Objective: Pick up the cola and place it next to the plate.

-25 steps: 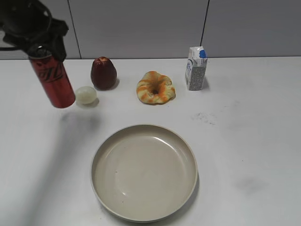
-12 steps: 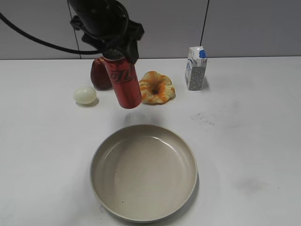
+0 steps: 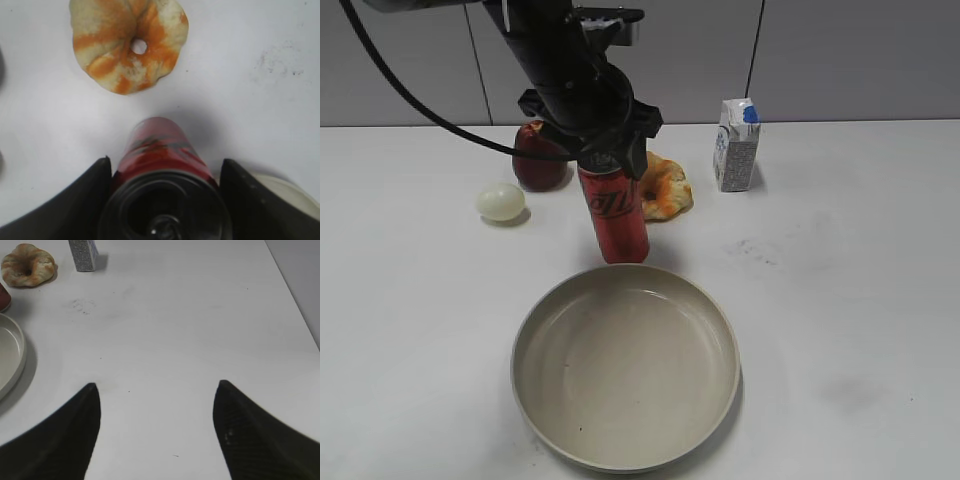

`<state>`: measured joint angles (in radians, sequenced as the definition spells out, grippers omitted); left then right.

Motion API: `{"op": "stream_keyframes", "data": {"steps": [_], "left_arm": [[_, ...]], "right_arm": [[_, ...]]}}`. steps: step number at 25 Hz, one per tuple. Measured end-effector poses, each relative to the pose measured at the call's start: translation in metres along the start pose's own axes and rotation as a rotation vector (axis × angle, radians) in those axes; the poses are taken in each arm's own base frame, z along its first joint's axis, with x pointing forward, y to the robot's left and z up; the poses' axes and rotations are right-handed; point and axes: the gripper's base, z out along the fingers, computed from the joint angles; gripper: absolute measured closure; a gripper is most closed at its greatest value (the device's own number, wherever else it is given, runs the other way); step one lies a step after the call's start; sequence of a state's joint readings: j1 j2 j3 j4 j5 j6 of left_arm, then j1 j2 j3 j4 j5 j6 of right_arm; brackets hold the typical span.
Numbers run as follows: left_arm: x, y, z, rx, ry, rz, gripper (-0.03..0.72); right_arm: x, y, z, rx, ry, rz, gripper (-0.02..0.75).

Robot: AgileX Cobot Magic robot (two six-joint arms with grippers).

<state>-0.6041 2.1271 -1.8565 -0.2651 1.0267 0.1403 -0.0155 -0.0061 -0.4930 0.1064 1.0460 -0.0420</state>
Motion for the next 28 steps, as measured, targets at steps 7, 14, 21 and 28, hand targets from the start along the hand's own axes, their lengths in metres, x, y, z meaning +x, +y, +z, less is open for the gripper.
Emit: {"op": "stream_keyframes", "data": {"steps": [7, 14, 21, 28], "left_arm": [[0.0, 0.0, 0.0, -0.003, -0.003, 0.001, 0.166], [-0.004, -0.001, -0.005, -0.001, -0.016, 0.005, 0.029], [-0.025, -0.013, -0.082, -0.017, -0.131, 0.065, 0.03], [-0.002, 0.017, -0.192, -0.222, -0.279, 0.049, 0.03]], "right_arm": [[0.0, 0.0, 0.0, 0.0, 0.0, 0.0, 0.202], [0.0, 0.0, 0.0, 0.0, 0.0, 0.0, 0.202], [0.0, 0.0, 0.0, 0.0, 0.0, 0.0, 0.202], [0.0, 0.0, 0.0, 0.0, 0.0, 0.0, 0.202]]}}
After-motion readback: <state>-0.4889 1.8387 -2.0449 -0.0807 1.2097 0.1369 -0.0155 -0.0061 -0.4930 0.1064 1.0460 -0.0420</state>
